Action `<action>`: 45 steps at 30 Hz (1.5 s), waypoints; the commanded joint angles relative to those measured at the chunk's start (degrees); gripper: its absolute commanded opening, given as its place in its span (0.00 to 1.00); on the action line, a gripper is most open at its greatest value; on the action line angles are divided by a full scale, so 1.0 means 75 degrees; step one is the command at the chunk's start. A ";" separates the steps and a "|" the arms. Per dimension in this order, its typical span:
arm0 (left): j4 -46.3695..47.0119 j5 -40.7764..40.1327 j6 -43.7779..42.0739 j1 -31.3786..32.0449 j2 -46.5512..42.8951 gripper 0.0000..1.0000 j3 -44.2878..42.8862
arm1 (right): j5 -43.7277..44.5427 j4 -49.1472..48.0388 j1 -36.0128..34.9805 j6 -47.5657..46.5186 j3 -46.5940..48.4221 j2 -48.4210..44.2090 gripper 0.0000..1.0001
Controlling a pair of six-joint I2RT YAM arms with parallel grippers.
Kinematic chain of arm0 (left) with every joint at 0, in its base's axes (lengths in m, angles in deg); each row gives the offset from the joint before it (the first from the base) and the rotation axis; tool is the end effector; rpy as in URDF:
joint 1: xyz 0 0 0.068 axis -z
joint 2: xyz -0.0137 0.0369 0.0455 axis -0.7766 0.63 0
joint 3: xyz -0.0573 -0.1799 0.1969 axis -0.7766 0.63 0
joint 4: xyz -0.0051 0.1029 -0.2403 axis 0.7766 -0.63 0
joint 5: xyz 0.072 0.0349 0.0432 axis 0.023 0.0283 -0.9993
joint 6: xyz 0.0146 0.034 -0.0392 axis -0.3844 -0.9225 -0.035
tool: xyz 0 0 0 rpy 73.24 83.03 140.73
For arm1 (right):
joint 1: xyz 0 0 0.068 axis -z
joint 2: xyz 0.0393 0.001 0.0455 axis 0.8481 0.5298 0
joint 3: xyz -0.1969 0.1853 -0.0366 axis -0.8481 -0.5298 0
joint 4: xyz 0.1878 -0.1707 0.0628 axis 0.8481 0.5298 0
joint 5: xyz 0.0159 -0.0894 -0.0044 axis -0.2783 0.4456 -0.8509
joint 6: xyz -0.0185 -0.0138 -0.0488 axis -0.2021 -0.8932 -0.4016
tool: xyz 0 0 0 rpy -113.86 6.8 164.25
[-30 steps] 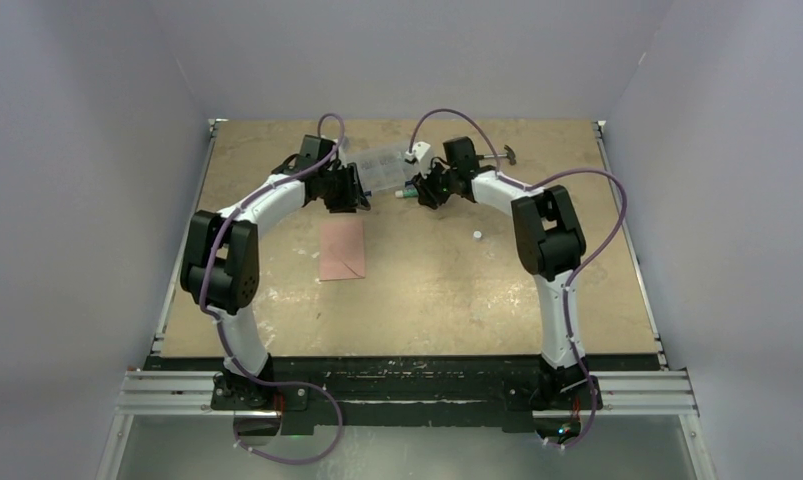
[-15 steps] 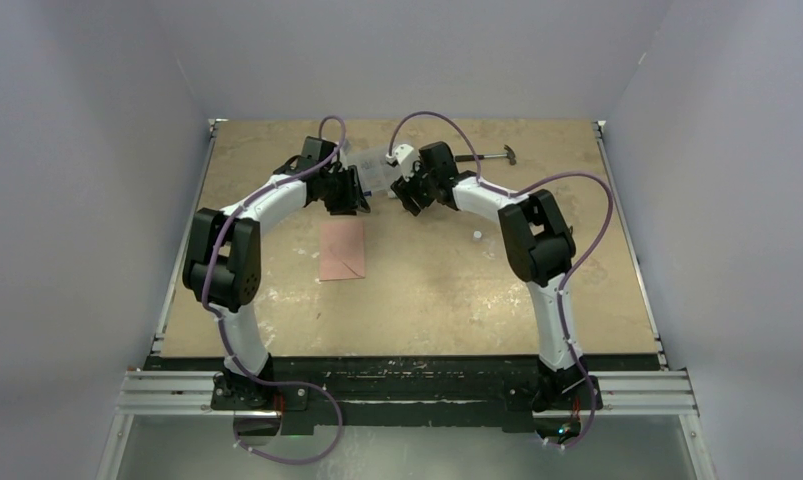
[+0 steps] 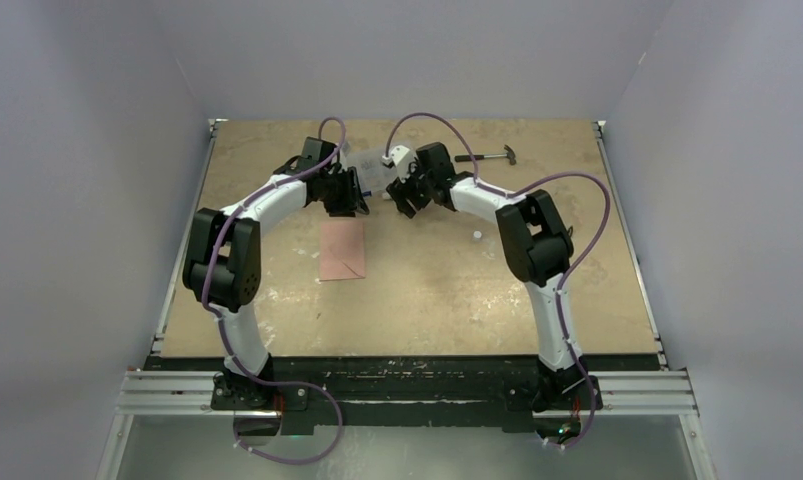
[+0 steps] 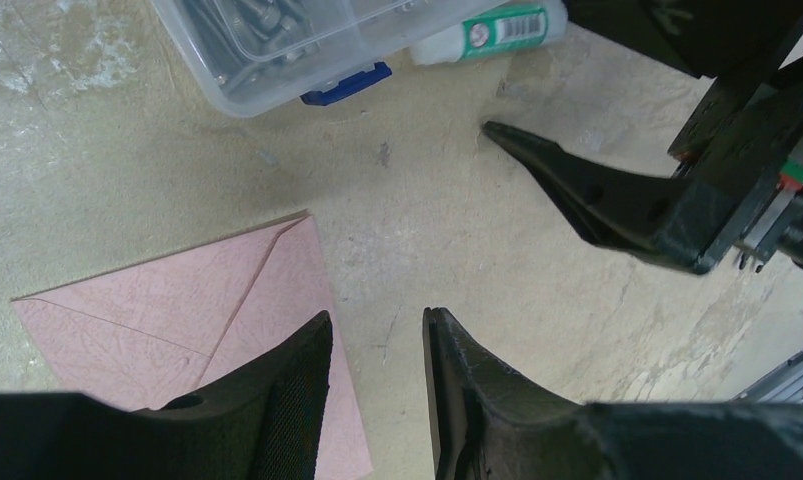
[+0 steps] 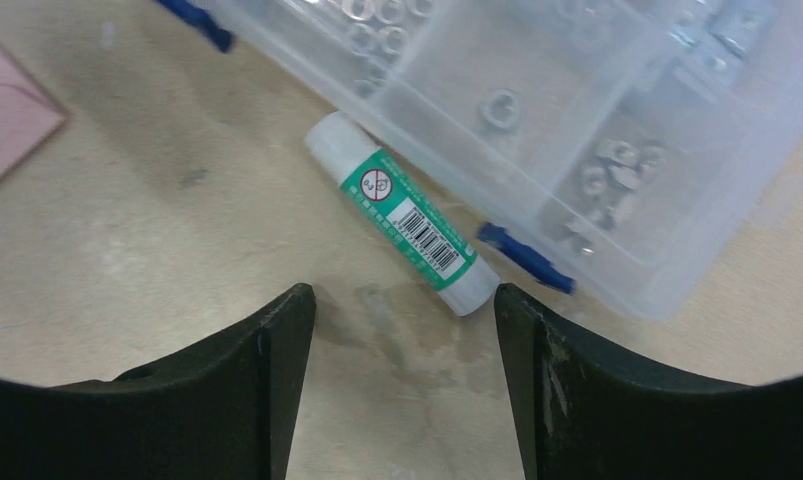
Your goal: Place the letter into the envelope and seal it
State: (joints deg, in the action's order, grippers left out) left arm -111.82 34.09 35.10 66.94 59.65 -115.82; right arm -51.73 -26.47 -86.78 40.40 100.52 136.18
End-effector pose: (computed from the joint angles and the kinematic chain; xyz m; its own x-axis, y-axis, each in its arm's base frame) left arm 0.3888 -0.1227 0.2078 -0.8873 -0.2085 -0.4113 0.0244 0.8695 -0.4934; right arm 0.4355 0.2473 0.1583 -0.3261 -0.5698 -0.7543 -0.7671 0.6258 -0.1411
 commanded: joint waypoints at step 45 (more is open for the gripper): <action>-0.0404 -0.1302 0.0006 -0.0479 -0.0523 0.32 -0.0042 | -0.0425 0.1419 -0.1078 -0.0509 -0.0146 -0.0146 0.59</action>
State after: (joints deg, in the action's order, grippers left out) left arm -115.45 24.85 35.15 63.77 59.67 -115.82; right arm -53.88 -22.42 -95.07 36.38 100.32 135.59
